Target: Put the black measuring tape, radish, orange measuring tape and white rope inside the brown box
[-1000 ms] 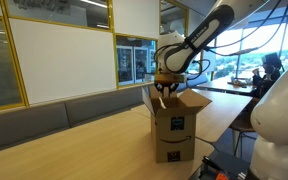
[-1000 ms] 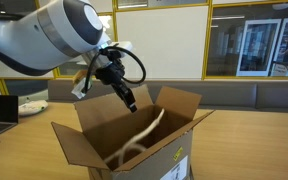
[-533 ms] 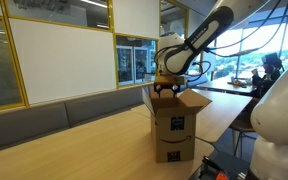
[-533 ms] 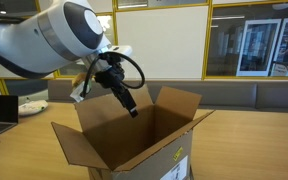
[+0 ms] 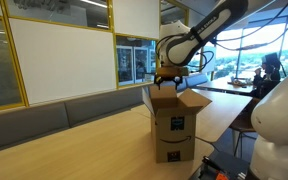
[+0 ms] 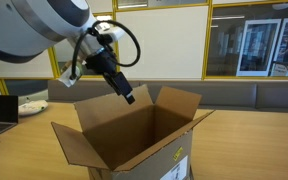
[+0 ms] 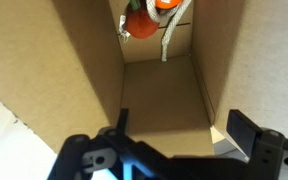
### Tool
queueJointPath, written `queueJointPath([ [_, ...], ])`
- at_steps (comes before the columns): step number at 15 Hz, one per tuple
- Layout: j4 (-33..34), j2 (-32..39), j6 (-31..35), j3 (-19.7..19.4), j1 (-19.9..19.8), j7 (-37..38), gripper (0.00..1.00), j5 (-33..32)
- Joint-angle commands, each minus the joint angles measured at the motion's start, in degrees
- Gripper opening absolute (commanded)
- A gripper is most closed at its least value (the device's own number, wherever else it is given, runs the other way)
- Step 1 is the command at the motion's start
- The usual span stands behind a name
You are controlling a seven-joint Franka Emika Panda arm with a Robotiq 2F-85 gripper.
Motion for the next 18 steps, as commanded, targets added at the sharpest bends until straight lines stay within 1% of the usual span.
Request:
queueJointPath([
  [1,-1.62,-10.21,-6.36,1.12,1.60,-6.79,1.00,4.32],
  [3,-1.31,-14.58,-10.88,0.84,3.36,-11.92,1.00,7.78],
  [6,0.07,-20.29,-19.08,-1.27,7.18,-23.80,1.00,15.87],
  [8,0.98,-23.69,-24.85,-2.23,8.19,-31.07,1.00,20.48],
  [10,1.71,-26.46,-30.85,-3.11,8.35,-38.14,1.00,23.60],
  [12,2.13,-28.71,-36.82,-4.46,8.63,-44.58,1.00,25.06],
  [15,2.13,-31.13,-44.09,-7.03,8.97,-53.70,1.00,25.86],
  [18,1.95,-32.19,-49.16,-8.96,8.86,-60.95,1.00,24.86],
])
